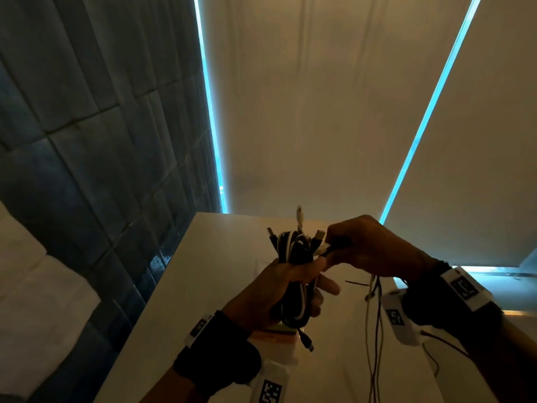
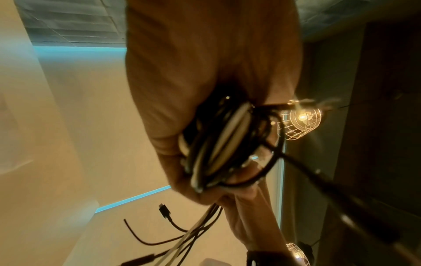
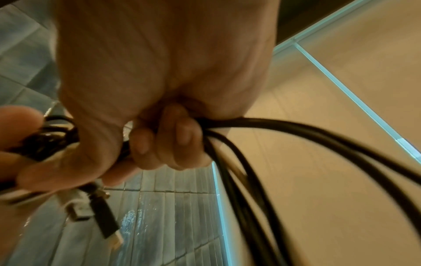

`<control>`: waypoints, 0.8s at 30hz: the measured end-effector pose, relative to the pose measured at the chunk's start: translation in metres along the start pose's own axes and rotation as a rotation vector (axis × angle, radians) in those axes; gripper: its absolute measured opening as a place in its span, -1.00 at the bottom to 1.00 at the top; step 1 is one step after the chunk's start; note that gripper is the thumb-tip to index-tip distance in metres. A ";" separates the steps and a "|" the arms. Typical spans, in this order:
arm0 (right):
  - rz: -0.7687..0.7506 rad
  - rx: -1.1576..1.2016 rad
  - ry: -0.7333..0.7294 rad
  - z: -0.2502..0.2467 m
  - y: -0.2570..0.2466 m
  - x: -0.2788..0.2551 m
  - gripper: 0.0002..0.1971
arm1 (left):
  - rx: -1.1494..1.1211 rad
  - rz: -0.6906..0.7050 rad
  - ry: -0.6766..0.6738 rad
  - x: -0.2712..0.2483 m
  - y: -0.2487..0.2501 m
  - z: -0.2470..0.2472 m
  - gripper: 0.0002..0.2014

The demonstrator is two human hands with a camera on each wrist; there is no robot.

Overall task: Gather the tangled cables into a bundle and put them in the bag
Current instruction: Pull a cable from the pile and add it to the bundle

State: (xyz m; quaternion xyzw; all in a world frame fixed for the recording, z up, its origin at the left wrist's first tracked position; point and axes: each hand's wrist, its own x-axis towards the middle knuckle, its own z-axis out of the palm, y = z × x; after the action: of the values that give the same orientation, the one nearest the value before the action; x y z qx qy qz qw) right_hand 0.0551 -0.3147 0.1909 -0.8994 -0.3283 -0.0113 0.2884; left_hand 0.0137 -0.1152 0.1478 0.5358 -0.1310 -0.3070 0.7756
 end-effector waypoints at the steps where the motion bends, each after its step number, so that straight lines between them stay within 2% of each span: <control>1: 0.046 0.044 0.005 -0.002 0.001 0.002 -0.82 | -0.027 0.010 0.007 -0.002 -0.001 -0.001 -0.67; 4: 0.163 0.106 0.018 -0.012 0.002 0.004 -0.77 | -0.052 0.025 -0.014 -0.008 0.000 -0.006 -0.80; 6: 0.218 0.116 0.010 -0.018 0.004 0.004 -0.78 | -0.055 0.022 -0.046 -0.012 0.000 -0.011 -0.76; 8: 0.257 0.110 0.011 -0.024 0.007 0.005 -0.78 | -0.036 0.031 -0.066 -0.015 0.000 -0.013 -0.80; 13: 0.286 0.058 0.013 -0.032 0.011 0.007 -0.83 | -0.015 -0.039 -0.051 -0.012 0.000 -0.015 -0.98; 15: 0.285 0.049 0.009 -0.031 0.011 0.007 -0.83 | 0.013 -0.095 -0.069 -0.009 -0.002 -0.016 -0.91; 16: 0.289 0.058 0.007 -0.029 0.012 0.007 -0.82 | 0.021 -0.111 -0.089 -0.008 -0.003 -0.015 -0.96; 18: 0.307 0.084 0.009 -0.024 0.016 0.003 -0.78 | 0.005 -0.118 -0.093 -0.006 -0.005 -0.014 -0.87; 22: 0.394 0.207 -0.033 -0.008 0.028 -0.005 -0.60 | -0.031 -0.093 -0.049 -0.004 -0.011 -0.017 -0.94; 24: 0.446 0.276 -0.075 -0.003 0.035 -0.010 -0.53 | -0.070 -0.116 -0.065 -0.004 -0.013 -0.020 -0.91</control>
State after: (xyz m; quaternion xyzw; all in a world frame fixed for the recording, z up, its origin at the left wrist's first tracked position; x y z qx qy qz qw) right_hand 0.0683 -0.3439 0.1736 -0.9014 -0.1310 0.1309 0.3914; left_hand 0.0173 -0.1007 0.1289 0.5049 -0.1141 -0.3728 0.7701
